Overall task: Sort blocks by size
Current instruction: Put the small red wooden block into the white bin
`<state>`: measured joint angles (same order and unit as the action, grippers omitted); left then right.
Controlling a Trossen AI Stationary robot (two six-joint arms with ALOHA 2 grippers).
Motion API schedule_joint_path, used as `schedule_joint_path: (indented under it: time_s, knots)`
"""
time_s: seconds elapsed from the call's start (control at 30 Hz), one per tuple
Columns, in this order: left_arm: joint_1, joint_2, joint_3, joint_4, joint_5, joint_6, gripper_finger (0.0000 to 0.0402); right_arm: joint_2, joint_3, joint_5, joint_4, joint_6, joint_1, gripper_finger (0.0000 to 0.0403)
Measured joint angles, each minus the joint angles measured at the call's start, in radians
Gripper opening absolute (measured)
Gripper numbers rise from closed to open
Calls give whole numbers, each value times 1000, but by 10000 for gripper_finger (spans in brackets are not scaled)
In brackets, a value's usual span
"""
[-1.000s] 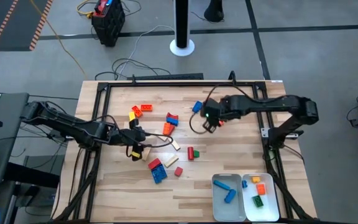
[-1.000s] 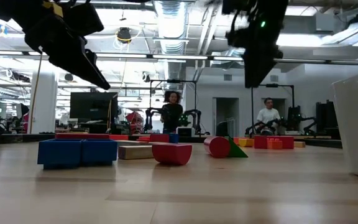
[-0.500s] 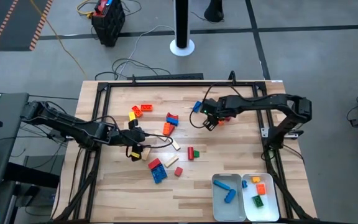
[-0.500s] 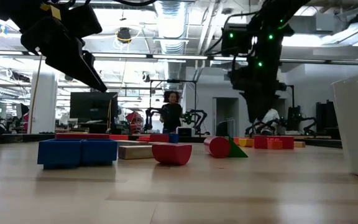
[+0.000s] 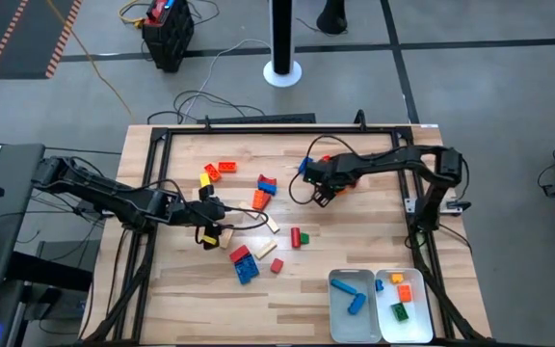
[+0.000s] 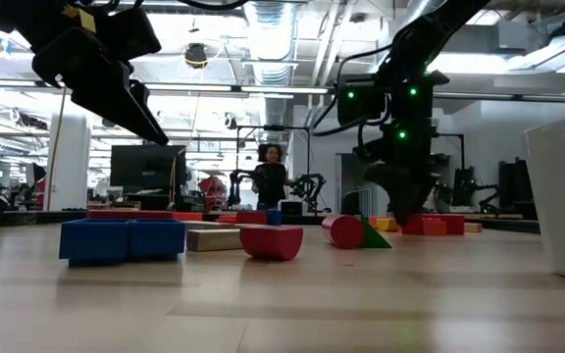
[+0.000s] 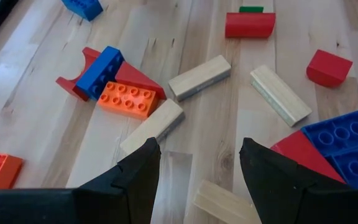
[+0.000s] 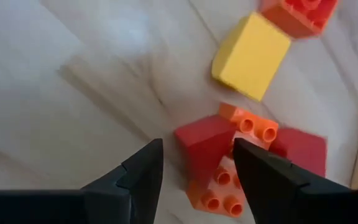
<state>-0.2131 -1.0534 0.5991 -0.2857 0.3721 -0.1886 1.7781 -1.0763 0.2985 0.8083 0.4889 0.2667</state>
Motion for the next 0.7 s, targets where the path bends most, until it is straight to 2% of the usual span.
schedule_joint_path:
  time_s: [0.17, 0.5, 0.7]
  knots:
    - [0, 0, 0, -13, 0, 0, 212, 8, -1, 9, 9, -27, -16, 199]
    - [0, 0, 0, -11, 1, -2, 212, 5, -2, 11, 21, -76, -45, 60]
    - [0, 0, 0, -12, 1, -2, 212, 6, -20, -2, 41, -99, -73, 30]
